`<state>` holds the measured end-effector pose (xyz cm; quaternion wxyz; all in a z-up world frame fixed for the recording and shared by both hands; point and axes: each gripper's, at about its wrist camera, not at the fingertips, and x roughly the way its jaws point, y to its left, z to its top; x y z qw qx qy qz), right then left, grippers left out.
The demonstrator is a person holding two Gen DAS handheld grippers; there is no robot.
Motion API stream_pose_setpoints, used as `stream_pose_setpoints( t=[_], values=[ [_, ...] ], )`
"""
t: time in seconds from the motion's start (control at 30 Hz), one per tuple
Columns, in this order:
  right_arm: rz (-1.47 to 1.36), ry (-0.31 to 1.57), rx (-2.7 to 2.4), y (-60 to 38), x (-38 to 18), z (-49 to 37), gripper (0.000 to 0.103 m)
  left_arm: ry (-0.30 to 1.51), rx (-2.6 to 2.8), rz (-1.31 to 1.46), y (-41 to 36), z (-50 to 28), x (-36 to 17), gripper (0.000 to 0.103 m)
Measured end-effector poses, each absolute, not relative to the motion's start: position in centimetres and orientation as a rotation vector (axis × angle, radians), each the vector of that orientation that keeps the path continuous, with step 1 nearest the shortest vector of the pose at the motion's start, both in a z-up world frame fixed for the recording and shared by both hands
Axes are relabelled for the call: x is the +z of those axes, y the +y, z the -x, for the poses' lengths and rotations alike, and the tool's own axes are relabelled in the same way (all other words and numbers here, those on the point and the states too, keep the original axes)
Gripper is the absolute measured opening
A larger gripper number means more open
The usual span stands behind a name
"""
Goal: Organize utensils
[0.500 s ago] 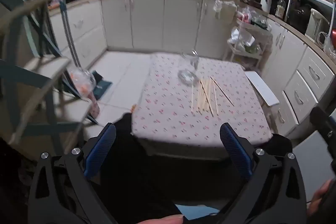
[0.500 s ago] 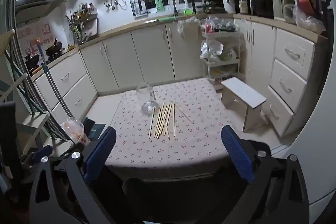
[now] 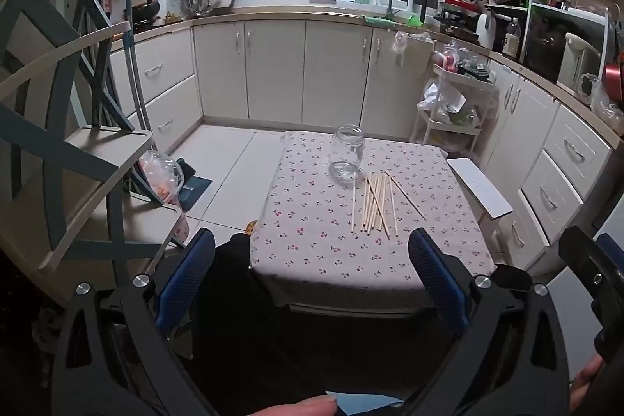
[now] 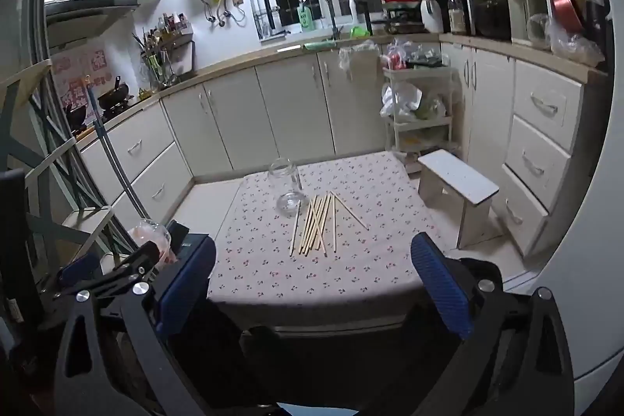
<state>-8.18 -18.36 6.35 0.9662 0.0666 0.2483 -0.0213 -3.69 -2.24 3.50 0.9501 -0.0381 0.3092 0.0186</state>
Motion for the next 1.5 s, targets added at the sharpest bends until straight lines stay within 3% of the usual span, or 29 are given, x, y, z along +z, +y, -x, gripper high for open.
stream_pose_setpoints(
  t=[1.5],
  values=[
    [-0.153,0.384,-0.013,-19.0,8.3,10.5,0.096,0.566,-0.118,0.096,-1.9,6.4,5.4,0.095]
  ],
)
